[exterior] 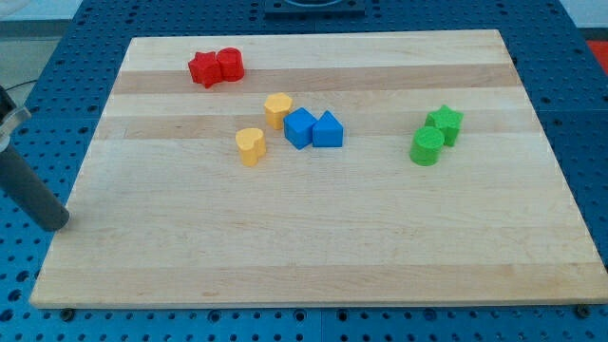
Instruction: Slide the red blocks towards right of the board
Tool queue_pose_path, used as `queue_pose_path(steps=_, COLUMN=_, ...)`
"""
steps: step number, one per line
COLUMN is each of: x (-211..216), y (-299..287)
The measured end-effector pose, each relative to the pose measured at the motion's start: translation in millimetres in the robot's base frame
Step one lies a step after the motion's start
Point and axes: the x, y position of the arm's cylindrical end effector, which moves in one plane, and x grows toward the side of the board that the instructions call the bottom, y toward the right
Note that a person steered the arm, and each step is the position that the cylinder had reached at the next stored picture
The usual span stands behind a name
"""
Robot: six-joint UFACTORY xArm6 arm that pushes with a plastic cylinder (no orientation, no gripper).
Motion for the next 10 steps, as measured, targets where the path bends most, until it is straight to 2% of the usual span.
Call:
queue_pose_path(steps=2, x=-9.7, y=-1.1)
queue_pose_path(steps=3, x=-69.2, y=-0.3)
queue_pose_path(steps=4, x=-145.9, y=5.9)
queue_pose_path(steps=5, x=-216.0, y=65.2)
queue_pose_path(steps=6, x=-227.6, y=143.4)
queue_pose_path(steps=7, x=-232.0, y=170.2)
queue_pose_path(steps=8, x=-233.7, y=115.7)
queue_pose_path(steps=9, x=-272.9, y=129.0)
queue_pose_path(steps=10, x=-296.2, y=181.1)
